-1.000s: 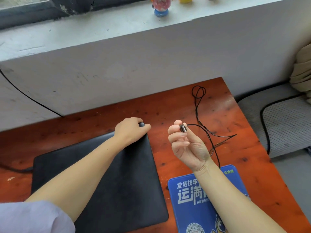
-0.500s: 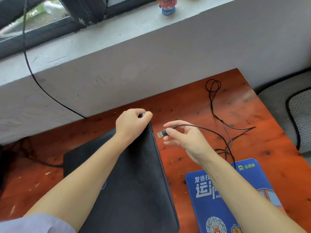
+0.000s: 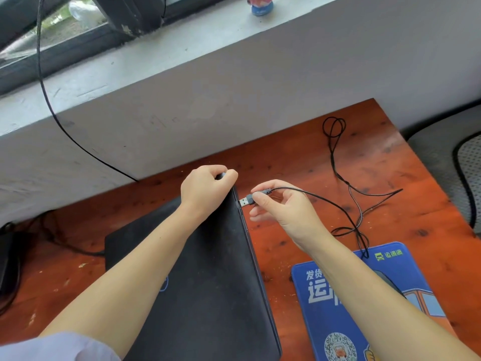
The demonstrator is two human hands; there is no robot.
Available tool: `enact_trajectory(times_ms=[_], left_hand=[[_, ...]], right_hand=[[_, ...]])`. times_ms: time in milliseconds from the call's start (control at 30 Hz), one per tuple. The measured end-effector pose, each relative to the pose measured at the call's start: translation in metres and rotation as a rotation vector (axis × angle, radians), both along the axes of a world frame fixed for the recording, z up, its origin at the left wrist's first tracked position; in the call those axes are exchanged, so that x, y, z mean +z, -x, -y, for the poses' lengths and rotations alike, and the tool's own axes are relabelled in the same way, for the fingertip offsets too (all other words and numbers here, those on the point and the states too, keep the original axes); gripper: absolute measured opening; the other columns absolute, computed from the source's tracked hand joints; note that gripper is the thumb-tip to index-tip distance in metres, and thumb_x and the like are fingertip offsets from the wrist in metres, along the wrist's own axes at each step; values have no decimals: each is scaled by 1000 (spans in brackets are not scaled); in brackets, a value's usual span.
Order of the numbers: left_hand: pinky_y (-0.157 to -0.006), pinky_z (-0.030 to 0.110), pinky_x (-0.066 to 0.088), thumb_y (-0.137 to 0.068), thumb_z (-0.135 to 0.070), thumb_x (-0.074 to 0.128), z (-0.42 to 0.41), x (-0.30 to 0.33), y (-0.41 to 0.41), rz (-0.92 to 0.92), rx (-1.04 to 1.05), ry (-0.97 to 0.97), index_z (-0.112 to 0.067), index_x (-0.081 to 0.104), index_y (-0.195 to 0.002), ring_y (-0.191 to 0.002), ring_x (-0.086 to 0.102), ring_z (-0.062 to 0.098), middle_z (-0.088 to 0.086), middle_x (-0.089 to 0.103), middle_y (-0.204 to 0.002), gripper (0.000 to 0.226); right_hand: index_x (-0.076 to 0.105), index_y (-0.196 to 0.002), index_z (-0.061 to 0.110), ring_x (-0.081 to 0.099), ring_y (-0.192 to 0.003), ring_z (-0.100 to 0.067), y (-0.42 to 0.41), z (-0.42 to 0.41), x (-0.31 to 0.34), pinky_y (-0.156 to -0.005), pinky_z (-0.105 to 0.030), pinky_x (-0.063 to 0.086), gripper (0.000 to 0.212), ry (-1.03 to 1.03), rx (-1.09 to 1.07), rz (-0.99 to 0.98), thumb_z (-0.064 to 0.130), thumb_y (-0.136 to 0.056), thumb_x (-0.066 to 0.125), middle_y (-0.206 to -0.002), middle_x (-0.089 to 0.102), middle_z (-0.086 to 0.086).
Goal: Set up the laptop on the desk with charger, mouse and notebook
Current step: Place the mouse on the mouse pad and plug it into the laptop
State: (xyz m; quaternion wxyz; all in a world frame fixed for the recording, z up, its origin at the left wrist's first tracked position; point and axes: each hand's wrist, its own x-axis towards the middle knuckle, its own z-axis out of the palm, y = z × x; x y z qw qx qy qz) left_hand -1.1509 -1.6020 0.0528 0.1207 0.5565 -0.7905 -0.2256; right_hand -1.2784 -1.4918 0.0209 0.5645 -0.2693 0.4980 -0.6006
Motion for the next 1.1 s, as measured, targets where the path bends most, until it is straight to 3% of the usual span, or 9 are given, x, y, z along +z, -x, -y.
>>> enact_trajectory(times_ms=[233,367,567,667,767,900,1100], left_hand=[[-48,30,23,-71,-36,42,0,0,1,-16,-6,-5,-18,28,-46,-47,26,16,0,28,-43,34],[-47,30,23,-72,-37,41,0,-2,1,-2,-7,4,-17,29,-47,-46,27,16,-2,32,-42,34],[-47,29,25,-72,-39,41,1,-6,3,17,-4,10,-16,31,-49,-47,30,17,1,28,-44,34],[-47,29,23,-72,-39,41,1,-10,4,16,-14,10,-17,28,-48,-45,28,16,-2,32,-42,35],[-47,29,23,-71,-38,42,1,-10,4,16,-12,12,-16,28,-50,-45,27,16,0,28,-42,34],[-50,31,27,-72,-38,41,1,-11,5,25,-8,10,-15,27,-51,-47,26,16,1,25,-46,34],[-51,30,28,-72,-37,42,2,-11,4,13,-12,8,-17,27,-48,-46,26,15,-1,24,-44,35]], right_hand=[[68,-91,10,70,-67,-18,-1,-4,0,-67,-36,60,6,7,2,-114,12,-86,66,-77,69,-6],[66,-88,24,71,-67,-15,-2,-5,0,-72,-42,59,3,18,2,-339,24,-85,65,-72,71,1],[62,-83,27,66,-55,-3,3,-4,8,-61,-8,48,6,86,44,-627,22,-86,64,-57,66,5],[63,-84,22,67,-53,-8,7,-4,10,-60,-7,48,3,44,89,-579,20,-86,65,-57,68,-3],[64,-87,18,68,-54,-15,9,-3,7,-60,-22,57,3,32,106,-456,16,-86,64,-58,68,-6],[63,-89,19,67,-54,-13,3,-5,2,-60,-31,58,3,80,21,-512,17,-87,64,-58,67,-4],[64,-91,22,69,-57,-13,15,-2,3,-67,-25,59,9,101,183,-527,15,-86,63,-61,68,-1]])
